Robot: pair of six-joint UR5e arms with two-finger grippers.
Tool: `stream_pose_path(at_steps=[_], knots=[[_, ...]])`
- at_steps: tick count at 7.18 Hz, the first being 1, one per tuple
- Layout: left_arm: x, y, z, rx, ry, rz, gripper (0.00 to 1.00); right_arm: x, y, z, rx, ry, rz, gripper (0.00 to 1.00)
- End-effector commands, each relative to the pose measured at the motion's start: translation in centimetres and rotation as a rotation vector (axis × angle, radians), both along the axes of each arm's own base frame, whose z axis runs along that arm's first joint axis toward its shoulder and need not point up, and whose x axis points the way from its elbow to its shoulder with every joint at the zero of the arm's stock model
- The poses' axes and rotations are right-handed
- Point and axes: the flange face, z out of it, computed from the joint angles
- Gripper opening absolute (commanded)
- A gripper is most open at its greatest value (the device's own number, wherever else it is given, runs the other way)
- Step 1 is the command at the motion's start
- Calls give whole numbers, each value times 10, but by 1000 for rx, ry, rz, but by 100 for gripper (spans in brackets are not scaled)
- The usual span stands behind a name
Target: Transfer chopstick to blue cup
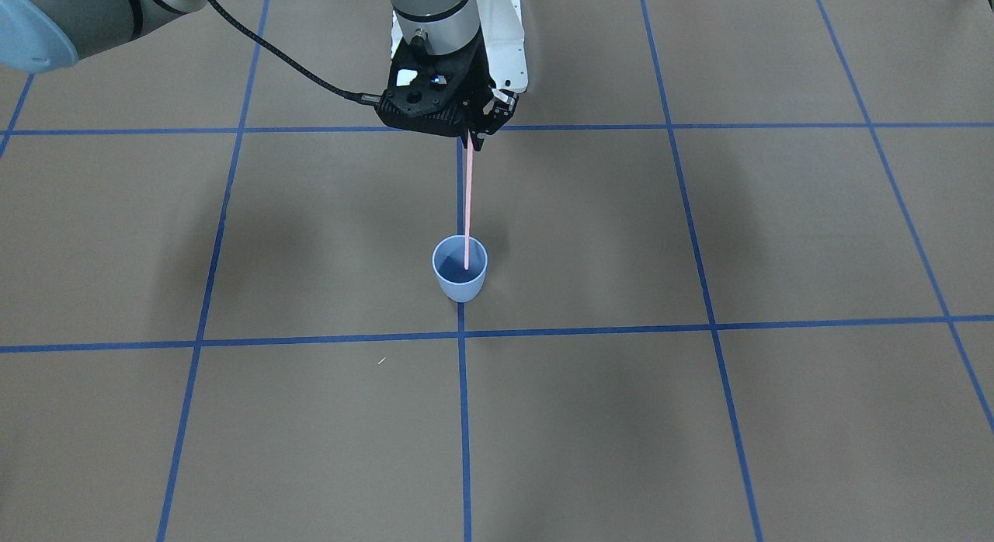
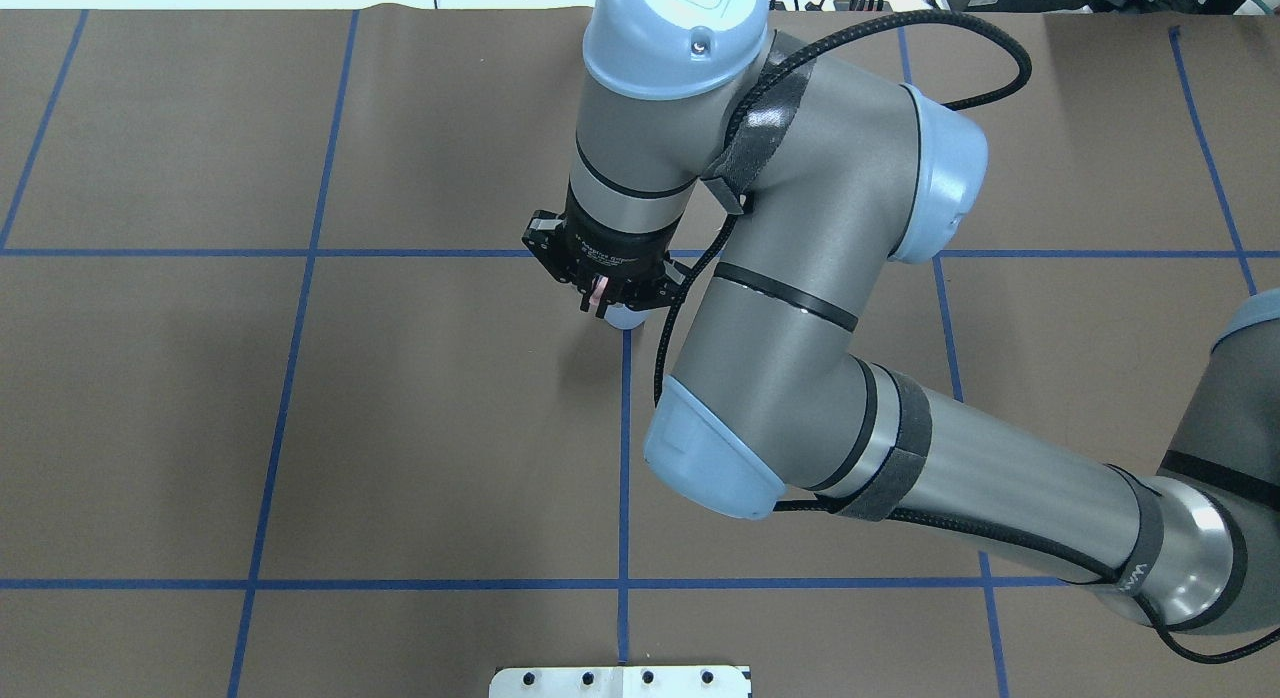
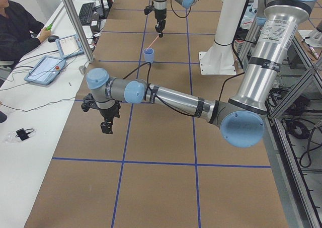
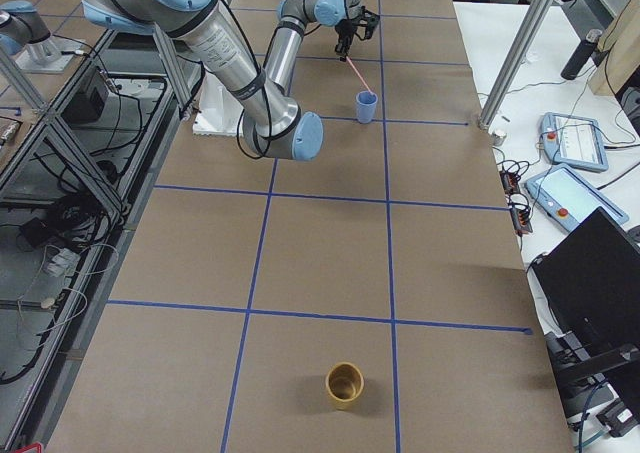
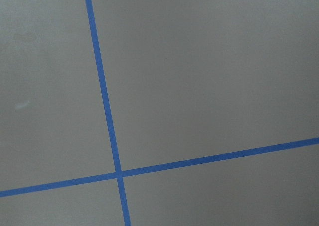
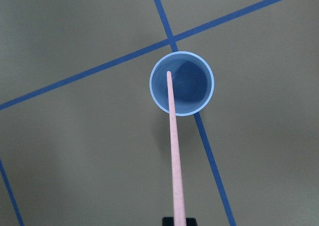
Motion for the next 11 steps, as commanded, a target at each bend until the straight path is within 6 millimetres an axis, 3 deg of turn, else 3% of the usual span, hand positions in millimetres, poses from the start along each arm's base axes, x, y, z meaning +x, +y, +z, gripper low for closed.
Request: stream_pose_path(at_steps=[1,7,8,9,10,11], knots=[[0,0,0,-1,0,-1,98,-5,0,7,-19,7,-16,0],[0,0,-1,-1,0,-2,98,-41,-28,40,-28,25,-30,0],[1,0,-1,-1,0,0,98,-39,-30,40,-33,21,-21,19],[1,0,-1,-1,0,0,98,-40,-30,39,-24,7,-19,99],[1,0,-1,-1,0,0,98,-41,-30,51,-9,-4,-26,100],[0,0,-1,0,0,-1,98,-30,-38,45,8,-27,-10,100]])
